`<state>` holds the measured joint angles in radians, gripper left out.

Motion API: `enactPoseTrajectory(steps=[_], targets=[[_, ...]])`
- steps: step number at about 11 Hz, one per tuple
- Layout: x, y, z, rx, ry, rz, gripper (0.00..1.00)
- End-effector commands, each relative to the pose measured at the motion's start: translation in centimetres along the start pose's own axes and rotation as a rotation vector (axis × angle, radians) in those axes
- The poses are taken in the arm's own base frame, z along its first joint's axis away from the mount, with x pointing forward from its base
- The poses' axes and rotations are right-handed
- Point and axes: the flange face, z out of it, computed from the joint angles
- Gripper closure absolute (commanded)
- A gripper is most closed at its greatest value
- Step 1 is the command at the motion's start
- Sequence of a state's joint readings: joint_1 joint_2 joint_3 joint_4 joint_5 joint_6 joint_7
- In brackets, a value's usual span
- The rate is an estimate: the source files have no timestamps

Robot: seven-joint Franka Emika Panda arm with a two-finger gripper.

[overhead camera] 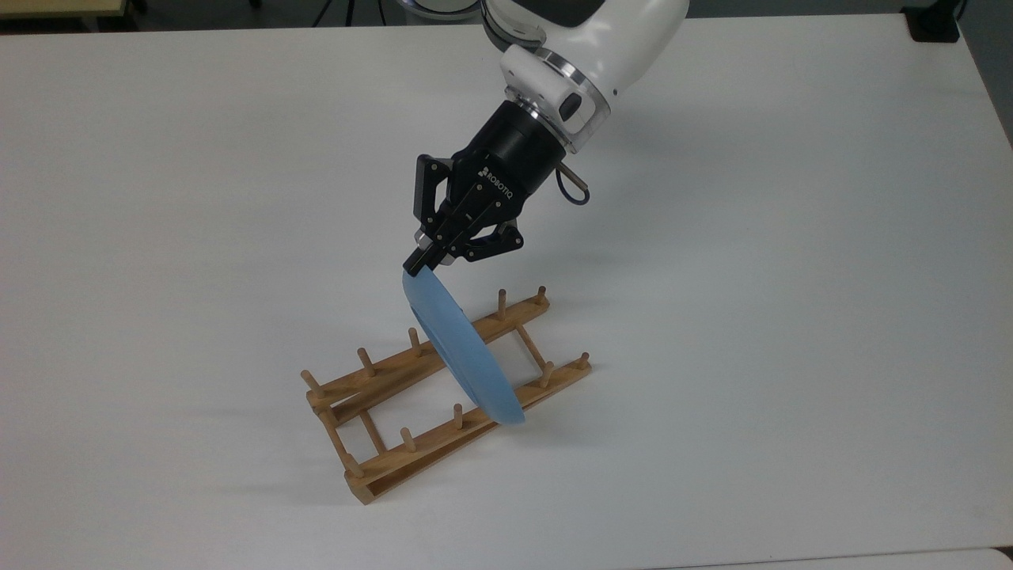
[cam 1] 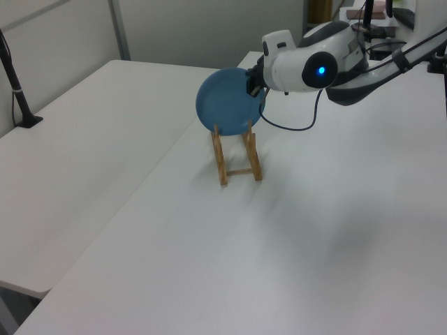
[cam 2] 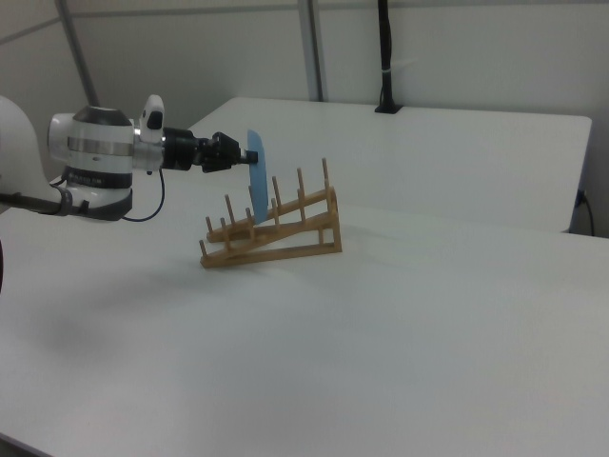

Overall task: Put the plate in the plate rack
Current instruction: 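Lower the upright plate between the rack's pegs, then open the gripper to release the plate's rim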

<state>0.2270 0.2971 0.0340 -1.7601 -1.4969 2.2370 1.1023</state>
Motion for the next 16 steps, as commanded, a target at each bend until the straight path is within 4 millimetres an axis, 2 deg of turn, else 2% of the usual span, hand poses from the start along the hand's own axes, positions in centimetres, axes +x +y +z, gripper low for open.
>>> enactPoseTrajectory(steps=[1,2,4,5,6,7,9,11,12,14,16], targets=[[-0.6,-0.4,0.2,-0.023,-0.001,0.049,0.65],[-0.4,-0.2,0.2,-0.024,0.0,0.088,0.55],[-0.3,-0.1,0.3,-0.024,0.001,0.097,0.44],[-0.1,0.1,0.1,-0.023,0.002,0.104,0.14],[0.2,0.3,0.0,-0.024,0.006,0.107,0.0],[1.0,1.0,-0.3,-0.024,0.013,0.133,0.0],[3.3,4.1,-1.7,0.023,-0.057,0.287,0.0],[4.6,6.7,-3.6,0.09,-0.152,0.411,0.0],[5.2,8.7,-4.6,0.147,-0.227,0.486,0.0],[5.3,14.2,-5.1,0.293,-0.412,0.635,0.0],[4.1,19.4,-5.2,0.438,-0.633,0.733,0.0]])
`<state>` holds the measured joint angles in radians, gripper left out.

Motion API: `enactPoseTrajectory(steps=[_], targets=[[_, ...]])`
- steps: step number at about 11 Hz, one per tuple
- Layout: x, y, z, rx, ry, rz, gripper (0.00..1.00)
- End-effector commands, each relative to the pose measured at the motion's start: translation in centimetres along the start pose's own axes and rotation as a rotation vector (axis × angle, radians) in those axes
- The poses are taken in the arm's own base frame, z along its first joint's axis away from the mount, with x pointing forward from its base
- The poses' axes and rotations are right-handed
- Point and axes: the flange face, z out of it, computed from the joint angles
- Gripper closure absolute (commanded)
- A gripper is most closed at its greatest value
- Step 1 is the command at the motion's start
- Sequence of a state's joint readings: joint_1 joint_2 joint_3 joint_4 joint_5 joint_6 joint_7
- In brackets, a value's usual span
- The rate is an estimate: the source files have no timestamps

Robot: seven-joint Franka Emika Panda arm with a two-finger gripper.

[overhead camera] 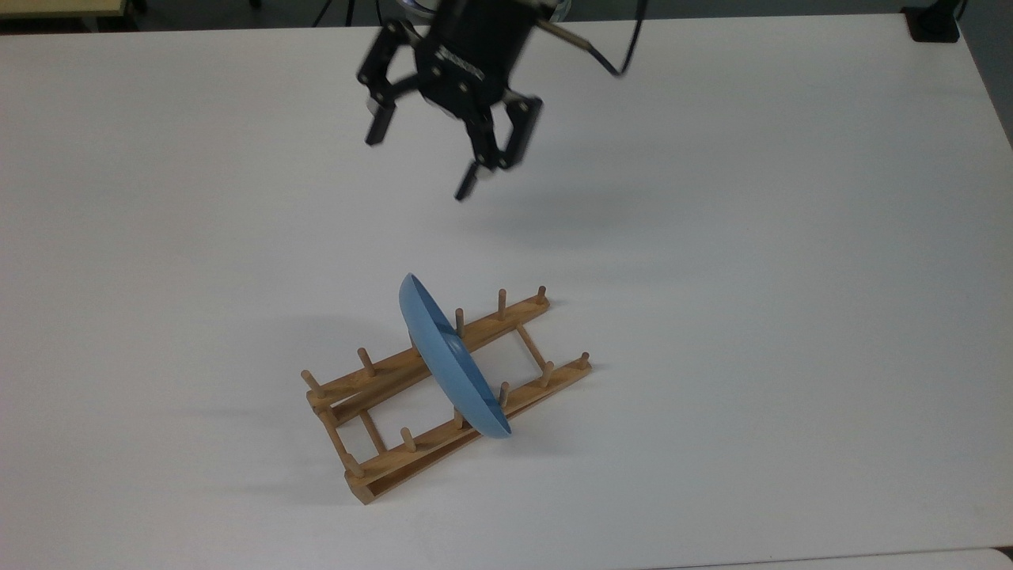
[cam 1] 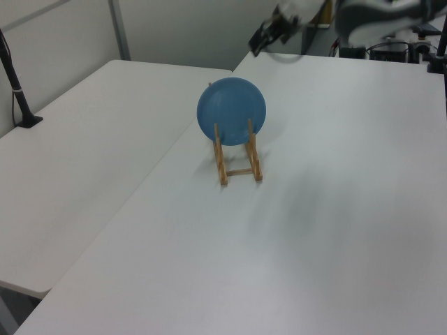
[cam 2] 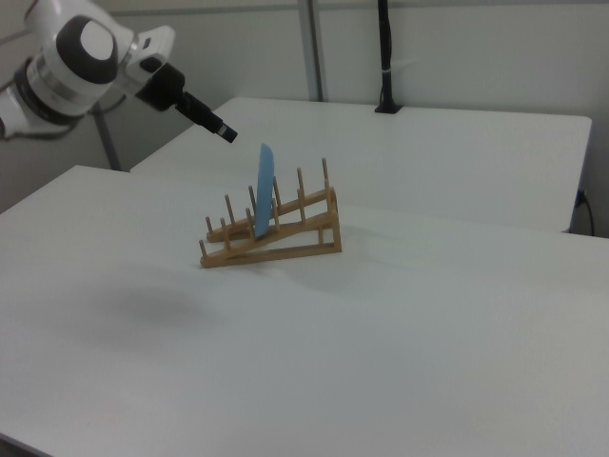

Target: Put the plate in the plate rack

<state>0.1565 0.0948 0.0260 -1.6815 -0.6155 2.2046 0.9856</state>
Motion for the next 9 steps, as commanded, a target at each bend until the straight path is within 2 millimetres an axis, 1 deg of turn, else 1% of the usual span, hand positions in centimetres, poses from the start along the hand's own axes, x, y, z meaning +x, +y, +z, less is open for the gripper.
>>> enactPoseTrajectory(steps=[1,2,4,5,6,7,8,9], targets=[[1.5,7.1,-3.0,0.11,-0.323,0.133,0.0],[1.6,9.1,-2.9,0.12,-0.423,0.197,0.0],[1.6,11.9,-3.3,0.125,-0.542,0.277,0.0],[1.3,12.6,-3.6,0.132,-0.585,0.3,0.0],[1.0,13.2,-2.9,0.152,-0.626,0.334,0.0],[0.9,13.4,-2.5,0.159,-0.637,0.328,0.0],[1.1,13.6,-3.1,0.202,-0.614,0.229,0.0],[1.1,13.7,-3.1,0.258,-0.59,0.065,0.0]])
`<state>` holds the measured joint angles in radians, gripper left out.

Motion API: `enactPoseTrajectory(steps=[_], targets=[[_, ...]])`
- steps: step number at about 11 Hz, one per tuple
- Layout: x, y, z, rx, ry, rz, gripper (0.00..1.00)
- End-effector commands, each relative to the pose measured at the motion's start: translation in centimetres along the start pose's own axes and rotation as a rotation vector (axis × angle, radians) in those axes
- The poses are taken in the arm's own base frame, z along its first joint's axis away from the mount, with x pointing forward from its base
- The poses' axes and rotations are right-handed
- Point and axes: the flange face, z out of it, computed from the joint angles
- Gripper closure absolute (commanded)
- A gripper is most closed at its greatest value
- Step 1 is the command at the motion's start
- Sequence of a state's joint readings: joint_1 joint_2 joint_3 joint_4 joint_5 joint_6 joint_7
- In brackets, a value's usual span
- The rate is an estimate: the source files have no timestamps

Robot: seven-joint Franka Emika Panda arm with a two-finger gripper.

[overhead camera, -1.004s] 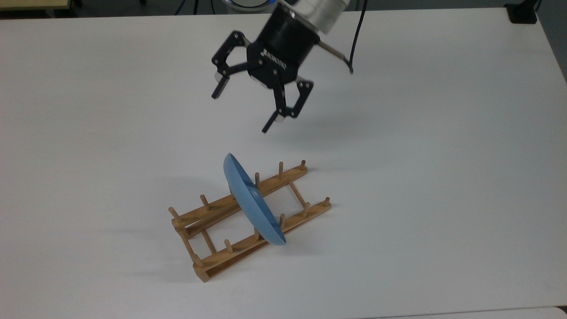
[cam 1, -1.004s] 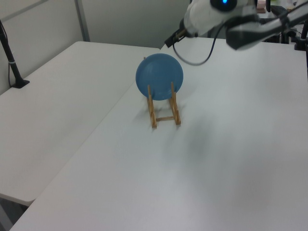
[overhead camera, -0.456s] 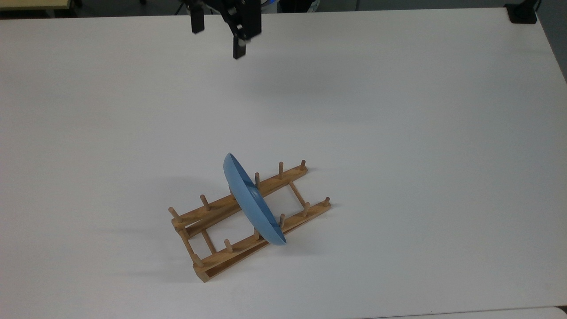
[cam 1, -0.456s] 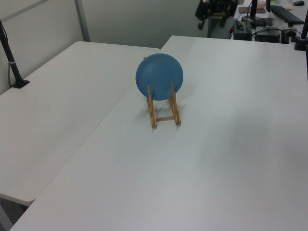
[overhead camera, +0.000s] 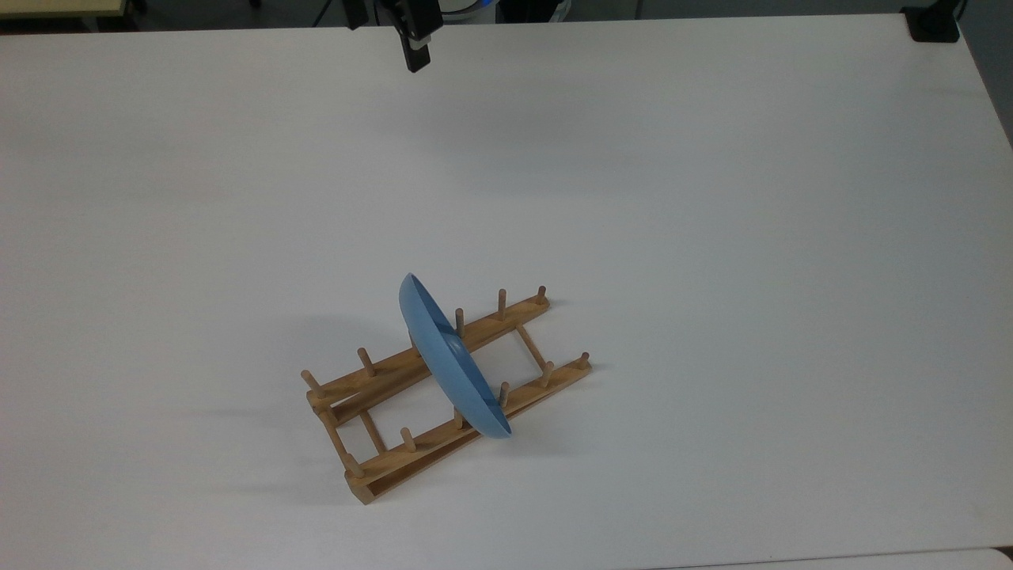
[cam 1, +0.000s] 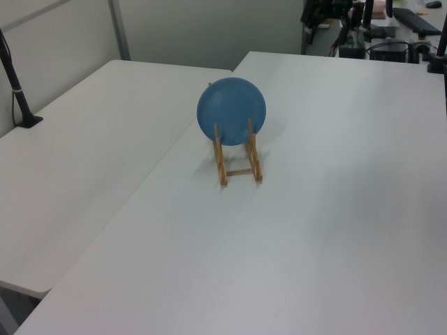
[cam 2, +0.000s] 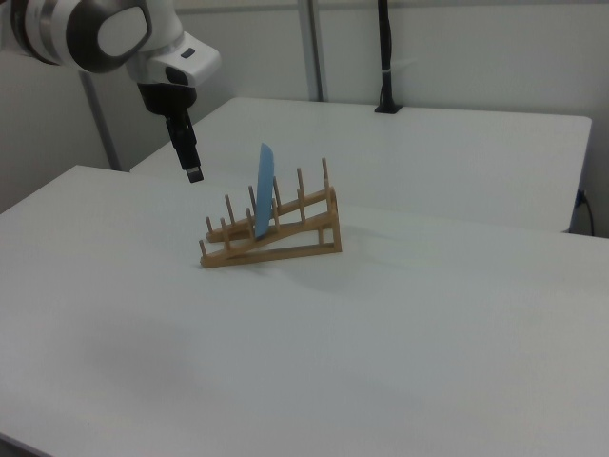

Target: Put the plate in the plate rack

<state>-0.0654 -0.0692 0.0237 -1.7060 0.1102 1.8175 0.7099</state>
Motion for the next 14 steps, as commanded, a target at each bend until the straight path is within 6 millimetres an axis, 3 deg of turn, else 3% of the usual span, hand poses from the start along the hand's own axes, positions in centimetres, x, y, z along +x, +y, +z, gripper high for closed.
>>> enactPoseTrajectory(steps=[1,3,4,14], targets=[[-0.4,1.0,-0.5,0.04,-0.015,-0.344,0.0],[1.0,2.8,-1.2,0.047,-0.009,-0.629,0.0],[0.7,3.2,-1.3,0.031,-0.04,-0.719,0.0],[0.3,3.0,-1.4,-0.031,-0.056,-0.757,0.0]])
